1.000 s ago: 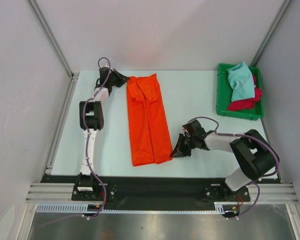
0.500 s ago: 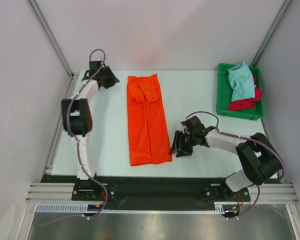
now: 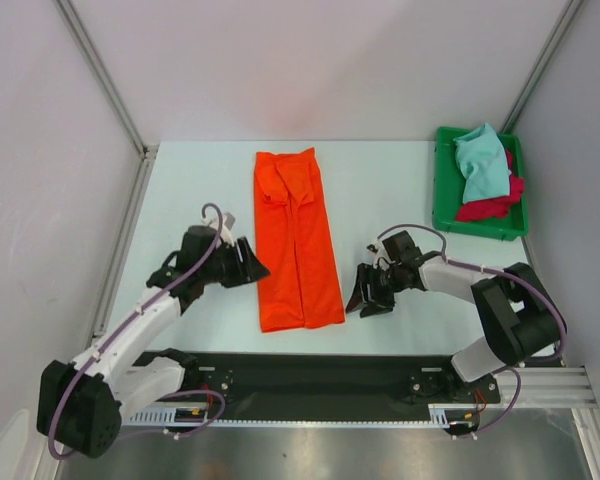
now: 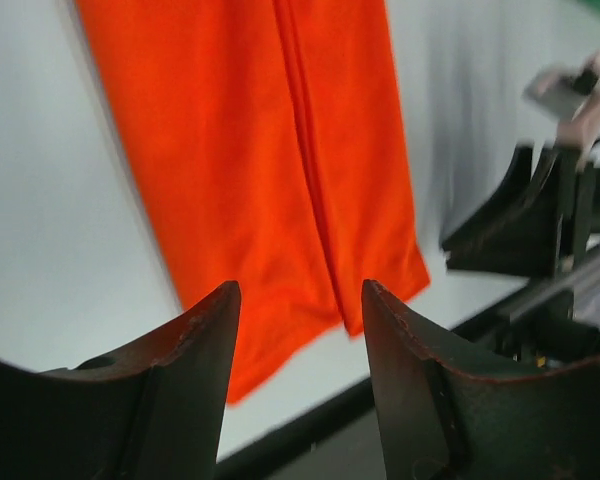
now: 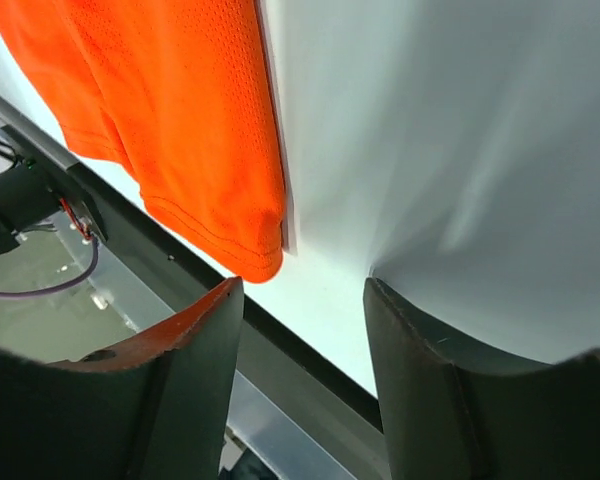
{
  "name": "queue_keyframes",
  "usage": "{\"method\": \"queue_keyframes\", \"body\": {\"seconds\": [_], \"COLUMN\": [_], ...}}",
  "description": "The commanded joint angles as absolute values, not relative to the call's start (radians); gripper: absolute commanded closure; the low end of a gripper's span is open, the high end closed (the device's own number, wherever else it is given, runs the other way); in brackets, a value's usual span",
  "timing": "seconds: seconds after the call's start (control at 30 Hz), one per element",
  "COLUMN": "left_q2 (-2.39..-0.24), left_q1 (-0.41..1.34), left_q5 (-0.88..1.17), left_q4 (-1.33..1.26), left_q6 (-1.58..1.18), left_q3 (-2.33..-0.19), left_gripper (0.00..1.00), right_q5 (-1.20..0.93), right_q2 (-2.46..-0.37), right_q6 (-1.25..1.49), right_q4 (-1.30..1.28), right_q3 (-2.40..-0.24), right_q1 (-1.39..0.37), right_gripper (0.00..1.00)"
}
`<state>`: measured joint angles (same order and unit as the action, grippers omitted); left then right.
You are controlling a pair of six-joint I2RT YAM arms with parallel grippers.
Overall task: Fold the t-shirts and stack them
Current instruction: Fold the tshirt
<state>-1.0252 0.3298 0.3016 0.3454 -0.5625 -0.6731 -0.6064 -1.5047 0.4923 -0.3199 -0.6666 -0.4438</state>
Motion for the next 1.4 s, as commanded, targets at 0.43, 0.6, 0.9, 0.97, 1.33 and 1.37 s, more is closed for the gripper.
{"method": "queue_keyframes", "body": {"seconds": [0.43, 0.6, 0.9, 0.97, 1.33, 1.37], "left_q2": [-0.836, -0.859, -0.919, -0.919, -0.894, -0.894], "left_q1": [0.552, 0.575, 0.575, 0.575, 0.575, 0.575], "left_q5": [0.172, 0.158, 0.183, 0.183, 0.169, 0.172], "left_q4": [0.360, 0.367, 0.253, 0.233, 0.255, 0.255], "left_q6": [-0.922, -0.985, -1.022, -1.031, -1.040, -1.042], "left_q3": [-0.327, -0.305, -0.244, -0.221, -0.218, -0.216], "left_gripper": [0.44, 0.46, 0.50, 0.51, 0.60, 0.60], "right_q5": [-0.769, -0.782, -0.793, -0.793, -0.790, -0.788], "right_q2": [-1.626, -1.646, -1.677, -1.683, -1.697, -1.698], "right_q6": [0.488, 0.489, 0.506, 0.508, 0.546, 0.555], "right_q4": [-0.181, -0.161, -0.123, -0.117, -0.095, -0.091], "right_q3": [-0.653, -0.649, -0.632, -0.629, -0.624, -0.621], "right_q1": [-0.457, -0.460, -0.471, -0.471, -0.472, -0.474], "right_gripper": [0.44, 0.44, 0.44, 0.45, 0.52, 0.53]}}
